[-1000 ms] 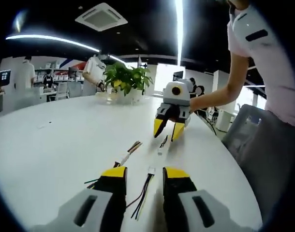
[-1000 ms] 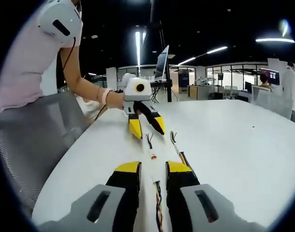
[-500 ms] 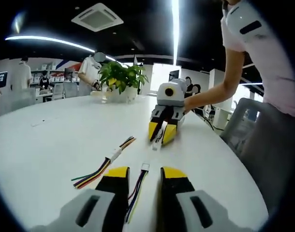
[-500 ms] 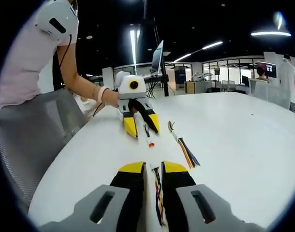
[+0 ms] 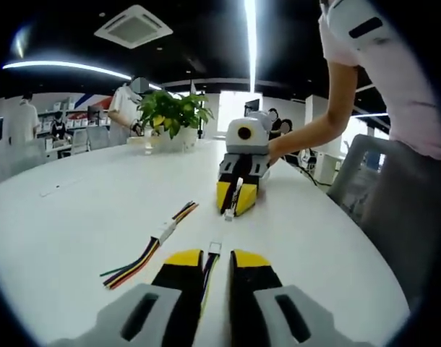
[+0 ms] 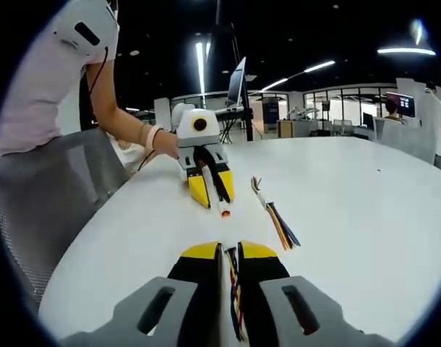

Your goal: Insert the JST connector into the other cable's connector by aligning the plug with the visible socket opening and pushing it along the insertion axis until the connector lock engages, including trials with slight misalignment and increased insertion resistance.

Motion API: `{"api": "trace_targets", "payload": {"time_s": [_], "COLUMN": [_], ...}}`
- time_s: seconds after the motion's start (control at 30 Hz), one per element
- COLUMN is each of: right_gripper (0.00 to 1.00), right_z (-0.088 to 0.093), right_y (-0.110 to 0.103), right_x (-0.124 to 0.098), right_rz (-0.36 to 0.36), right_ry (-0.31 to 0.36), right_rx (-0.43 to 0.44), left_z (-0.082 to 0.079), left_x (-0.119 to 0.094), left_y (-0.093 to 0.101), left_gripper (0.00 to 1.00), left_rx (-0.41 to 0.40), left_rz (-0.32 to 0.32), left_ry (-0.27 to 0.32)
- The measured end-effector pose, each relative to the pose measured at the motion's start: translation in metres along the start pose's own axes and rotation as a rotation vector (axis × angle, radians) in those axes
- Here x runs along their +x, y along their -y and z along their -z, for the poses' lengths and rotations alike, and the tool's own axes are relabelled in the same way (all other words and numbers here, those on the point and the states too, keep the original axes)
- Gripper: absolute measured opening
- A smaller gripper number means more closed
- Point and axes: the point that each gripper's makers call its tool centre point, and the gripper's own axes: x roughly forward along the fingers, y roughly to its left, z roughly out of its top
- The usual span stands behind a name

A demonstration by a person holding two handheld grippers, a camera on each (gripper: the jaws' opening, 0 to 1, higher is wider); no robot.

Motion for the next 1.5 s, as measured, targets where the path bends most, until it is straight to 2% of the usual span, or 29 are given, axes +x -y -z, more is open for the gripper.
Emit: {"api": "trace_targets", "payload": {"time_s": [0.13, 0.53, 0.6, 0.67, 0.93, 1.13, 1.5], "right_gripper": [0.06, 0.05, 0.05, 0.05, 0.04, 0.04, 0.04], "right_z": [0.000, 0.001, 0.001, 0.001, -0.001, -0.005, -0.012], "right_y": [0.001, 0.003, 0.003, 0.004, 0.006, 0.006, -0.001], "right_x": [-0.001, -0.001, -0.001, -0.001, 0.001, 0.003, 0.009], "right_rz": [-0.002, 0.000, 0.002, 0.003, 0.021, 0.032, 0.010], "right_ry": [0.020, 0.023, 0.023, 0.022, 0.011, 0.020, 0.021], "right_rx": [0.025, -0.005, -0.005, -0.004, -0.019, -0.023, -0.040], "left_z": [-0.002, -0.004, -0.005, -0.004, -0.001, -0.001, -0.004], "left_x": [0.005, 0.012, 0.015, 0.017, 0.014, 0.015, 0.012], "left_y": [0.001, 0.000, 0.004, 0.004, 0.005, 0.006, 0.010], "left_gripper": [0.08, 0.03, 0.00, 0.00, 0.00, 0.00, 0.00], "left_rx": [0.016, 0.044, 0.042, 0.045, 0.037, 0.031, 0.021], "left_rz": [-0.001, 0.000, 0.028, 0.027, 0.042, 0.027, 0.041], "left_ry": [0.000, 0.005, 0.028, 0.018, 0.017, 0.014, 0.010]}}
